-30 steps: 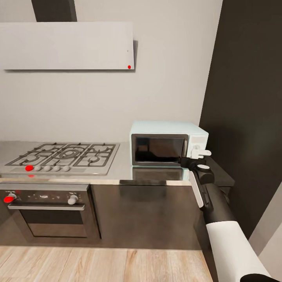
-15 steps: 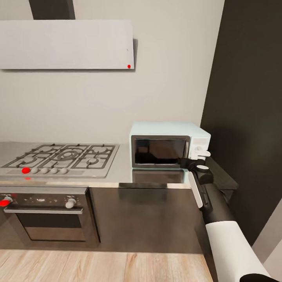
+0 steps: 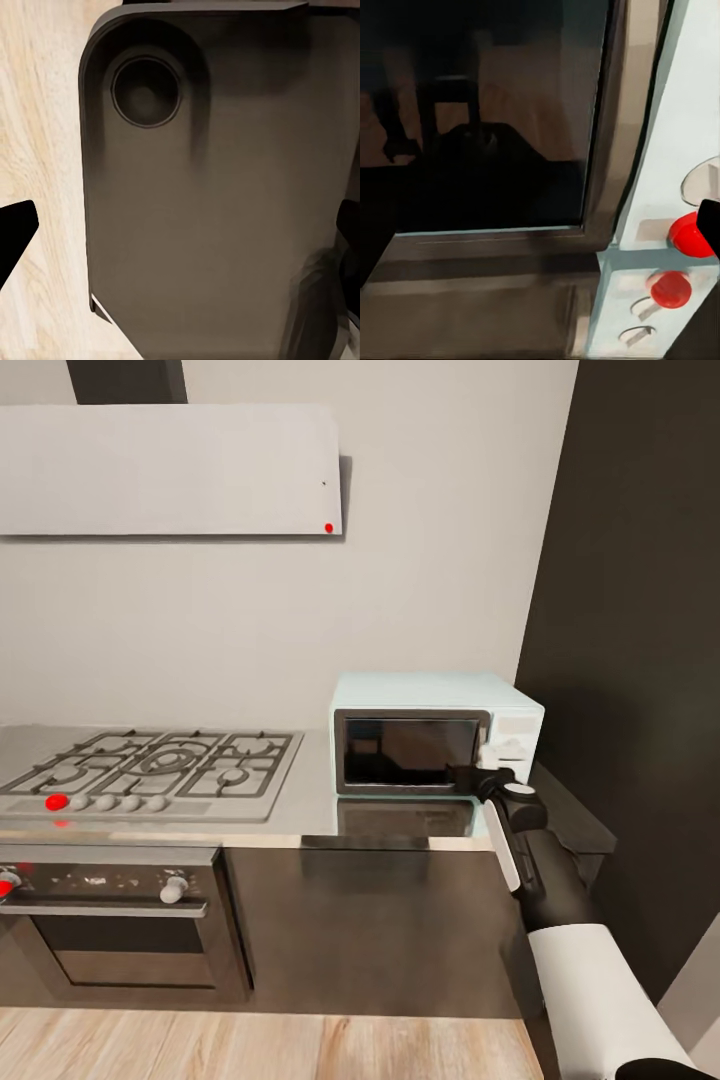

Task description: In the kitchen, take the popcorn bag from the countertop, put it into the microwave, and heat it until the popcorn is cooked so the cooked popcorn ends up inside the bag.

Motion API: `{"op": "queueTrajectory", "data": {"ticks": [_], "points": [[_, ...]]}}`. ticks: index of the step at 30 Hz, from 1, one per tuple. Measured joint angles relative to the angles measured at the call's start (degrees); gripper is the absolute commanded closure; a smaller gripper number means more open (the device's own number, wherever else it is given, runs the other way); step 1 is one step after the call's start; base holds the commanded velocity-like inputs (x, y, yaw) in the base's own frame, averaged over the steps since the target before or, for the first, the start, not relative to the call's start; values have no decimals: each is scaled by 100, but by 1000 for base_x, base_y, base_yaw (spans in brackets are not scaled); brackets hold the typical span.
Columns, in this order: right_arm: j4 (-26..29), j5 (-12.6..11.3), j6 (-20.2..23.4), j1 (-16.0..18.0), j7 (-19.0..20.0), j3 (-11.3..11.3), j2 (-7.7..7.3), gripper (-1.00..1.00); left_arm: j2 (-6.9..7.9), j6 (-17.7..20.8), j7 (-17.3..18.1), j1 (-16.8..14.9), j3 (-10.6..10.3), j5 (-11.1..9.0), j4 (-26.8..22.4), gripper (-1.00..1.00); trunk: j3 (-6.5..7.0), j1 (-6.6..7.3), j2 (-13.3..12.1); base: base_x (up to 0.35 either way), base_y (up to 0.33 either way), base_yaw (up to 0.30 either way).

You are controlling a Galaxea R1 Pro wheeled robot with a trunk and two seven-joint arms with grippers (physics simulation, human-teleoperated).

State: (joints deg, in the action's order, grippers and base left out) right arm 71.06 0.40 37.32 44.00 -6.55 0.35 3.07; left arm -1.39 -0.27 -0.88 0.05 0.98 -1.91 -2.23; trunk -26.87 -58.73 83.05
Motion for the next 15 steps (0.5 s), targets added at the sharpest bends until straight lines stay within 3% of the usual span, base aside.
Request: {"op": "queueTrajectory", "data": {"ticks": [4,15], "points": [[-59,5,0,0,11,-2,-80,-100,-5,-2,0,0,4,0,-5,-100,0,0,0,0,0,0],[-142,24,-9,0,-53,-3,-89,-100,-9,0,0,-1,8,0,0,-100,0,0,0,0,-65,0]]}}
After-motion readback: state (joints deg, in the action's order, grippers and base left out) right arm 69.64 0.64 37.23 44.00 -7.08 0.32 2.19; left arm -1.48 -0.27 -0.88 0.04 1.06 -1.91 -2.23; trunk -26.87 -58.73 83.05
